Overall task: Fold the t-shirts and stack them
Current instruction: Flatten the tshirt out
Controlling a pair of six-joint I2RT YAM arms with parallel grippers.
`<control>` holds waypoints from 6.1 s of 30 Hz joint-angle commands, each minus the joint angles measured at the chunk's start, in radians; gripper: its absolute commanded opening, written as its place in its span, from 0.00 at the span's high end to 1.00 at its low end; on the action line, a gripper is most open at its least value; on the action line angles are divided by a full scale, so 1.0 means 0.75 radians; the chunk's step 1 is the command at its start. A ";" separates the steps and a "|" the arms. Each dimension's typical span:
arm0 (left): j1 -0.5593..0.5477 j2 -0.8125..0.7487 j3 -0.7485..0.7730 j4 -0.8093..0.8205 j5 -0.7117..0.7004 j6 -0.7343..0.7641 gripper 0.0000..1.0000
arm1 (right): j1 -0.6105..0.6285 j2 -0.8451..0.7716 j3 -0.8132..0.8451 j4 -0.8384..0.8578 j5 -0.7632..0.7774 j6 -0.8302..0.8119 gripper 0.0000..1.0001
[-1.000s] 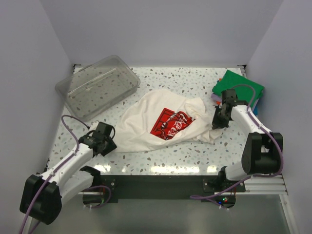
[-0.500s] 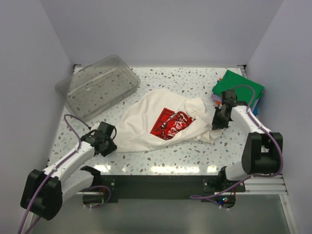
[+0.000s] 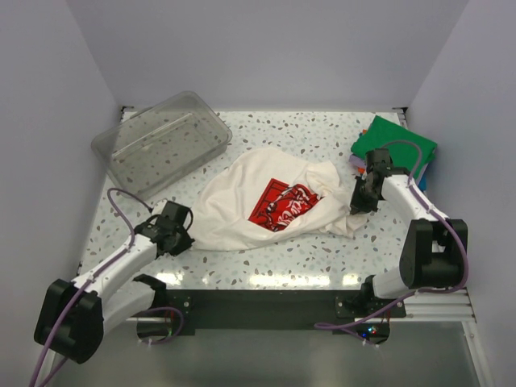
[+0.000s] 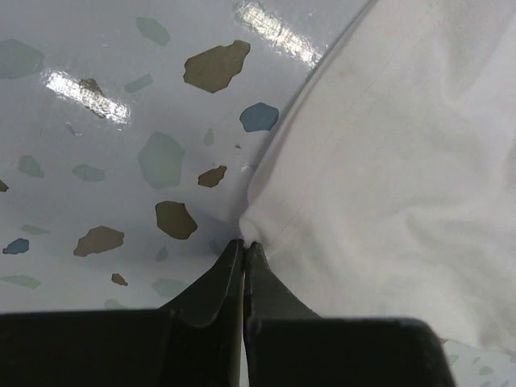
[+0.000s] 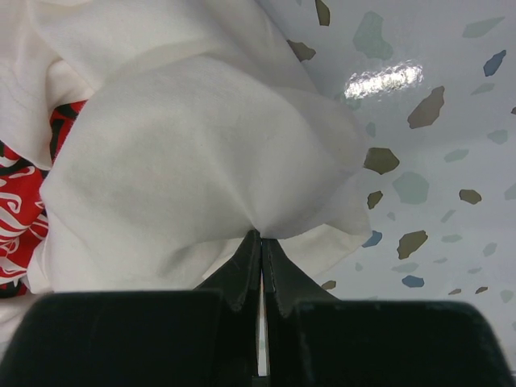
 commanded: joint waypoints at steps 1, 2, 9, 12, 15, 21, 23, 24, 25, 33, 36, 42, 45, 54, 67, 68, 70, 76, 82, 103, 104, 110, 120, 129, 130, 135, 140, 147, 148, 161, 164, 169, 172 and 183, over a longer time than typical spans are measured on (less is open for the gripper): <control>-0.005 -0.044 -0.014 0.047 0.015 0.037 1.00 | 0.003 -0.063 -0.001 0.015 -0.052 -0.014 1.00; -0.005 -0.054 -0.009 0.047 0.015 0.037 1.00 | 0.003 -0.075 -0.005 0.013 -0.054 -0.014 1.00; 0.013 -0.161 0.111 0.088 0.029 -0.020 1.00 | 0.003 -0.092 -0.007 -0.044 -0.066 -0.042 1.00; 0.026 -0.163 0.207 0.047 -0.022 0.023 1.00 | 0.003 -0.092 0.021 -0.077 -0.075 -0.049 1.00; 0.069 -0.169 0.299 0.010 -0.073 0.082 1.00 | 0.003 -0.098 0.087 -0.102 -0.099 -0.040 1.00; 0.191 -0.153 0.416 0.032 -0.100 0.176 1.00 | 0.011 -0.128 0.220 -0.187 -0.107 -0.004 1.00; 0.232 -0.122 0.430 0.065 -0.078 0.191 1.00 | 0.035 -0.145 0.289 -0.218 -0.095 0.003 1.00; 0.242 -0.104 0.442 0.075 -0.059 0.201 1.00 | 0.064 -0.149 0.330 -0.245 -0.091 0.007 1.00; 0.253 -0.096 0.447 0.091 -0.051 0.203 1.00 | 0.082 -0.165 0.349 -0.255 -0.087 0.017 1.00; 0.322 -0.087 0.449 0.110 0.000 0.274 1.00 | 0.326 -0.279 0.249 -0.265 -0.093 0.170 1.00; 0.367 -0.061 0.451 0.110 0.051 0.305 1.00 | 0.426 -0.361 0.092 -0.212 -0.109 0.272 1.00; 0.422 -0.026 0.451 0.141 0.121 0.326 1.00 | 0.630 -0.454 -0.134 -0.179 -0.105 0.436 1.00; 0.437 -0.018 0.465 0.143 0.127 0.336 1.00 | 0.728 -0.478 -0.199 -0.169 -0.105 0.497 1.00; 0.472 0.001 0.502 0.141 0.158 0.362 1.00 | 1.048 -0.331 -0.233 -0.120 -0.093 0.622 1.00; 0.498 -0.005 0.498 0.141 0.182 0.412 1.00 | 1.009 -0.300 0.054 -0.443 0.212 0.516 0.31; 0.498 -0.003 0.496 0.137 0.184 0.420 1.00 | 0.952 -0.298 0.016 -0.441 0.187 0.512 0.33; 0.498 -0.001 0.494 0.131 0.184 0.432 1.00 | 0.899 -0.323 -0.027 -0.435 0.171 0.502 0.35; 0.529 0.001 0.477 0.137 0.186 0.461 1.00 | 0.768 -0.396 -0.140 -0.427 0.177 0.510 0.33; 0.541 0.017 0.465 0.167 0.236 0.473 1.00 | 0.764 -0.380 -0.299 -0.335 0.122 0.604 0.26; 0.562 0.081 0.578 0.161 0.231 0.563 1.00 | 0.821 -0.419 0.250 -0.521 -0.415 0.354 1.00; 0.564 0.074 0.578 0.161 0.225 0.563 1.00 | 0.821 -0.437 0.303 -0.608 -0.370 0.360 1.00; 0.582 0.040 0.594 0.114 0.180 0.612 1.00 | 0.748 -0.403 0.212 -0.683 0.064 0.393 1.00; 0.588 -0.024 0.608 0.057 0.125 0.684 1.00 | 0.557 -0.253 0.050 -0.414 0.199 0.440 0.34; 0.586 -0.010 0.616 0.065 0.162 0.724 1.00 | 0.557 -0.366 -0.222 -0.388 0.177 0.505 0.37; 0.588 0.001 0.618 0.063 0.162 0.737 1.00 | 0.555 -0.360 -0.246 -0.370 0.171 0.520 0.39; 0.588 0.031 0.637 0.063 0.172 0.751 1.00 | 0.553 -0.321 -0.345 -0.239 0.142 0.594 0.57; 0.588 0.048 0.623 0.067 0.190 0.745 1.00 | 0.537 -0.306 -0.418 -0.137 0.175 0.598 0.64; 0.588 0.042 0.594 0.075 0.197 0.741 1.00 | 0.522 -0.251 -0.459 -0.042 0.177 0.581 0.65; 0.588 0.046 0.596 0.075 0.197 0.743 1.00 | 0.514 -0.247 -0.459 -0.034 0.185 0.575 0.65; 0.588 0.074 0.588 0.098 0.225 0.753 1.00 | 0.455 -0.133 -0.400 0.042 0.118 0.404 0.99; 0.588 0.070 0.576 0.110 0.229 0.761 1.00 | 0.457 -0.159 -0.326 -0.028 0.099 0.367 1.00; 0.588 0.097 0.576 0.112 0.238 0.767 1.00 | 0.457 -0.218 -0.063 -0.236 0.079 0.307 1.00; 0.588 0.101 0.586 0.132 0.242 0.796 1.00 | 0.457 -0.212 0.125 -0.363 0.105 0.254 1.00; 0.588 0.095 0.735 0.161 0.354 0.802 1.00 | 0.445 -0.139 0.724 -0.627 0.242 0.105 1.00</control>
